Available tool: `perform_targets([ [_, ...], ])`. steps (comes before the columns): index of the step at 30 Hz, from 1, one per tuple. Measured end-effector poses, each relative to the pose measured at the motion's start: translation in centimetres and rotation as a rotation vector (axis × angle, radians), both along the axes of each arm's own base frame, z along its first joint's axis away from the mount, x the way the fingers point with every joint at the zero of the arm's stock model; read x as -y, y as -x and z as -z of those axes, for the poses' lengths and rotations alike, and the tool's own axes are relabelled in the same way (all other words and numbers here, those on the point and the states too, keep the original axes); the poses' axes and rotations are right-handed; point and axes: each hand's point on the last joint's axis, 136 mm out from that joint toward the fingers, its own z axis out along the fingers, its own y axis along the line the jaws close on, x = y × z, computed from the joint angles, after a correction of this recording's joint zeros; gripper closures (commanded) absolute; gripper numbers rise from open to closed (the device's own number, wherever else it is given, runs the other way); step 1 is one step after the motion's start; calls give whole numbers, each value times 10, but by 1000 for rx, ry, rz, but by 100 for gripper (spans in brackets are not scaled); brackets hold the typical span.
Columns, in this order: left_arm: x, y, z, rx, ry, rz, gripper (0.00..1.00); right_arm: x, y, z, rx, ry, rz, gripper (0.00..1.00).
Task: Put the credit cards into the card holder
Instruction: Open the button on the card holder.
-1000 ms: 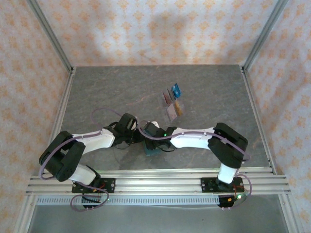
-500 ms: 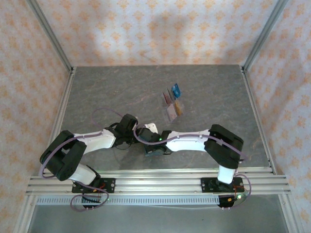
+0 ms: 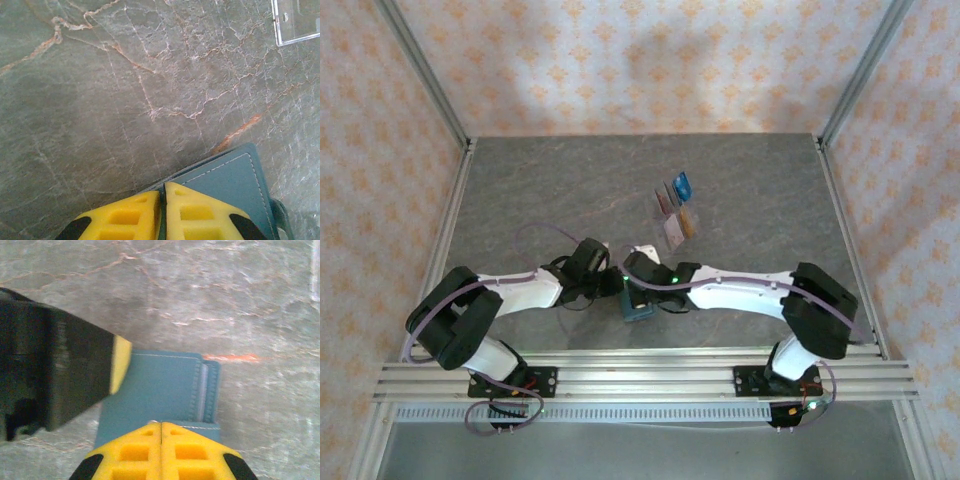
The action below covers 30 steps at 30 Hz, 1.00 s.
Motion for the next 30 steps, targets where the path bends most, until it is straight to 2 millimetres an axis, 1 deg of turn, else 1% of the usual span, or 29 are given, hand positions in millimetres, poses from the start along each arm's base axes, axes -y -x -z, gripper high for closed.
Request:
perform_targets([
  [2,2,-1,0,6,2,3,88,13,-2,8,-21,-10,34,100],
  [4,4,-2,0,11,5,6,88,27,-3,21,-47,-11,74,100],
  [7,7,-2,0,21,2,17,88,42,-3,36,-75,-20,134,100],
  [8,8,-1,-1,23,1,19,88,46,-4,39,-78,-27,153,97],
  [9,9,-2,-1,27,-1,22,88,51,-5,41,-78,-43,182,92],
  [10,10,-1,-1,30,-4,24,88,58,-5,42,-75,-61,213,80],
  [13,12,1,-1,34,-8,32,88,77,-6,40,-49,-90,296,67],
  [15,13,1,-2,35,-8,34,88,88,-6,38,-24,-92,341,63],
  [19,17,3,-2,37,-7,48,88,105,-13,24,49,-76,411,63],
  [21,20,4,-2,39,-7,55,88,113,-17,15,84,-48,438,64],
  [22,21,4,-2,40,-7,57,88,116,-19,10,100,-40,446,66],
  [24,22,4,-2,42,-6,60,88,116,-22,-3,133,-34,447,71],
  [26,22,4,-2,43,-6,61,88,106,-24,-16,154,-44,422,73],
  [28,23,4,-2,43,-6,61,88,91,-24,-29,161,-77,381,75],
  [30,23,4,-2,43,-6,61,88,66,-20,-36,140,-137,307,79],
])
